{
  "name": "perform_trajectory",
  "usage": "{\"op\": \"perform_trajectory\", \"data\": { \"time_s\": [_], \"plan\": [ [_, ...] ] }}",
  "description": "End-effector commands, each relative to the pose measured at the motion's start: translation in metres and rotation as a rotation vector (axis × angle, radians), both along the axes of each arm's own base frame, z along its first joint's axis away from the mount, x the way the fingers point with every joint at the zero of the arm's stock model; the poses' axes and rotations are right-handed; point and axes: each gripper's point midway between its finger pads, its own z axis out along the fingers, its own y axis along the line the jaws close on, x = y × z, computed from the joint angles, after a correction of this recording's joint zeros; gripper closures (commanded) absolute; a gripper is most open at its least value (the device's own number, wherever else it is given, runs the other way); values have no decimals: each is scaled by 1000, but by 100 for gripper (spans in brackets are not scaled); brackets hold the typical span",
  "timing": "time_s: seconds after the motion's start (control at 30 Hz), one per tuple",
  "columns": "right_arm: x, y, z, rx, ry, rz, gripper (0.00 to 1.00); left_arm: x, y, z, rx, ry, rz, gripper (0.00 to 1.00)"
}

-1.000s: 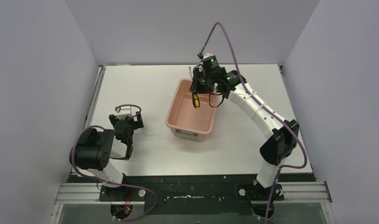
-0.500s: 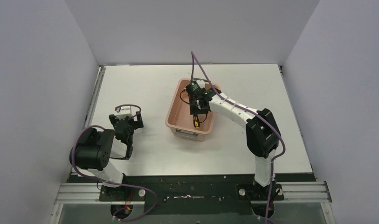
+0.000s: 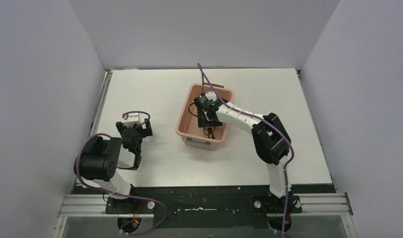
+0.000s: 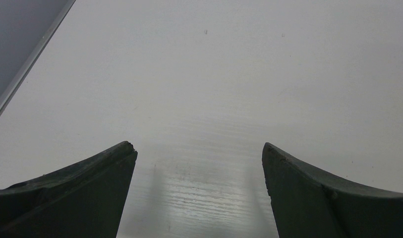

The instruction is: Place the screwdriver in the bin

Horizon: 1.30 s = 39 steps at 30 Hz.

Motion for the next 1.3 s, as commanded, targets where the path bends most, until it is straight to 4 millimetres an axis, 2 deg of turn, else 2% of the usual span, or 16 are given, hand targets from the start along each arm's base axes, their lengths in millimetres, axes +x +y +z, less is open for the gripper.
{"op": "perform_trajectory", "data": {
  "time_s": [0.0, 0.1, 0.17, 0.23, 0.27, 0.37, 0.4, 0.43, 0.53, 0.63, 0.7, 0.83, 0.9, 1.03, 1.17, 1.27],
  "plan": [
    [26, 16, 81, 57, -191, -4, 44, 10, -2, 20, -3, -66, -17, 3],
    [29, 20, 130, 86, -269, 21, 42, 10, -2, 20, -2, -66, -17, 3],
    [29, 18, 162, 108, -319, 32, 35, 10, -3, 20, -2, -65, -17, 3],
    [28, 12, 193, 122, -377, 48, 6, 10, -2, 20, -3, -66, -17, 3],
    [26, 8, 207, 126, -407, 56, 1, 10, -2, 20, -2, -66, -17, 3],
    [23, -17, 243, 94, -504, 49, 0, 10, -2, 20, -2, -67, -16, 3],
    [21, -29, 245, 60, -523, 47, 0, 10, -3, 20, -3, -66, -17, 3],
    [18, -43, 257, 58, -565, 32, 0, 10, -2, 20, -3, -66, -17, 3],
    [17, -88, 263, 47, -633, -27, 0, 10, -3, 20, -3, -67, -18, 3],
    [17, -141, 250, 53, -688, -106, 0, 10, -3, 20, -3, -66, -17, 3],
    [13, -175, 232, 36, -724, -171, 0, 10, -3, 20, -2, -67, -17, 3],
    [-1, -217, 187, 40, -766, -252, 0, 10, -2, 20, -3, -66, -17, 3],
    [-9, -231, 161, 58, -766, -290, 0, 10, -2, 21, -2, -67, -17, 3],
    [-25, -247, 107, 70, -735, -345, 0, 10, -3, 20, -2, -66, -17, 3],
    [-34, -251, 81, 76, -728, -362, 0, 10, -3, 20, -2, -65, -18, 3],
    [-37, -251, 68, 78, -715, -361, 0, 10, -3, 20, -3, -67, -17, 3]
  ]
}}
